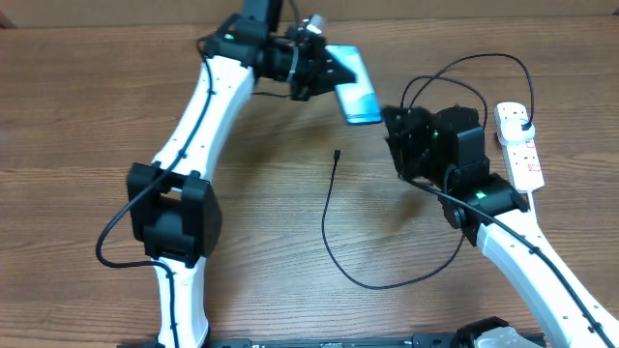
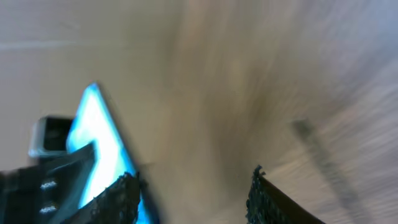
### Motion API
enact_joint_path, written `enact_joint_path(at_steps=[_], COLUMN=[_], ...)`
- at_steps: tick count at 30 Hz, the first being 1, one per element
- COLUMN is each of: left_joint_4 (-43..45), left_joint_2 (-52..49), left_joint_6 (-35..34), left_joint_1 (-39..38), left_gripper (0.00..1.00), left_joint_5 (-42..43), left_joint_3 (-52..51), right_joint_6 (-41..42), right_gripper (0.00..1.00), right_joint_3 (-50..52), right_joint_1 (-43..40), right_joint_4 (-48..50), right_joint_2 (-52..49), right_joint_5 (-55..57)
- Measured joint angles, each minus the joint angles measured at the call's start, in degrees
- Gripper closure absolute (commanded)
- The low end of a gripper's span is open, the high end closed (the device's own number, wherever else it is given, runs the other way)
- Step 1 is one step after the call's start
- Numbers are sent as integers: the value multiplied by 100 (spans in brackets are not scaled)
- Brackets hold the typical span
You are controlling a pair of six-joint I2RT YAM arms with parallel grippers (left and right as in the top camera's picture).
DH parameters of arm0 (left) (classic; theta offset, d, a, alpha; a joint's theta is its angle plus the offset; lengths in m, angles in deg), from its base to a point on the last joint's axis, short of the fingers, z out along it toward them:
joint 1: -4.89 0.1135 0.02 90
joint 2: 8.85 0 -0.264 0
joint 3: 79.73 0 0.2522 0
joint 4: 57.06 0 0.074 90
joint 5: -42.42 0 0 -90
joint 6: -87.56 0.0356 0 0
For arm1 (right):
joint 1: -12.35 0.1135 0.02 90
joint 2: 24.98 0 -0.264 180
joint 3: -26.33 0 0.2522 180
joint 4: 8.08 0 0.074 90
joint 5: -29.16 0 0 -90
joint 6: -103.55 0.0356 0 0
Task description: Plug charger to phone and switch on socket
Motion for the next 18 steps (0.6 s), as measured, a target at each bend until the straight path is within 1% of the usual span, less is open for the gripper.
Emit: enact_joint_path(at_steps=[4, 6, 7, 8, 10, 12, 13, 15, 18], left_joint_4=[-883, -1259, -1425, -1574, -1718, -1834, -1873, -1919, -1921], left_joint_2=[0, 0, 0, 0, 0, 0, 0, 2, 0], left_joint_6=[728, 942, 1029, 1130, 1316, 1495, 1558, 1679, 1803], left_joint_1=[433, 636, 743, 861, 1040, 1211, 1287, 1443, 1668], left_gripper=[96, 96, 96, 96, 96, 96, 96, 96, 96], left_joint_5=[-310, -400, -420, -413, -273, -9, 120, 396, 702], left_joint_3=[0, 0, 0, 0, 0, 0, 0, 0, 0], right_joint_6=[-1294, -1930, -2085, -2551, -3075, -3421, -3576, -3829, -4183], right_gripper=[38, 37, 36, 37, 39, 43, 48, 48, 49], right_joint_3=[0, 0, 0, 0, -2, -2, -7, -46, -557], right_joint_1=[-127, -129, -129, -129, -129, -129, -131, -129, -129], right_joint_4=[-859, -1099, -1141, -1281, -1613, -1805, -1888, -2151, -3014], right_joint_2=[0, 0, 0, 0, 0, 0, -2, -35, -459], right_joint_5=[2, -28, -50, -131, -289, -409, -466, -568, -634])
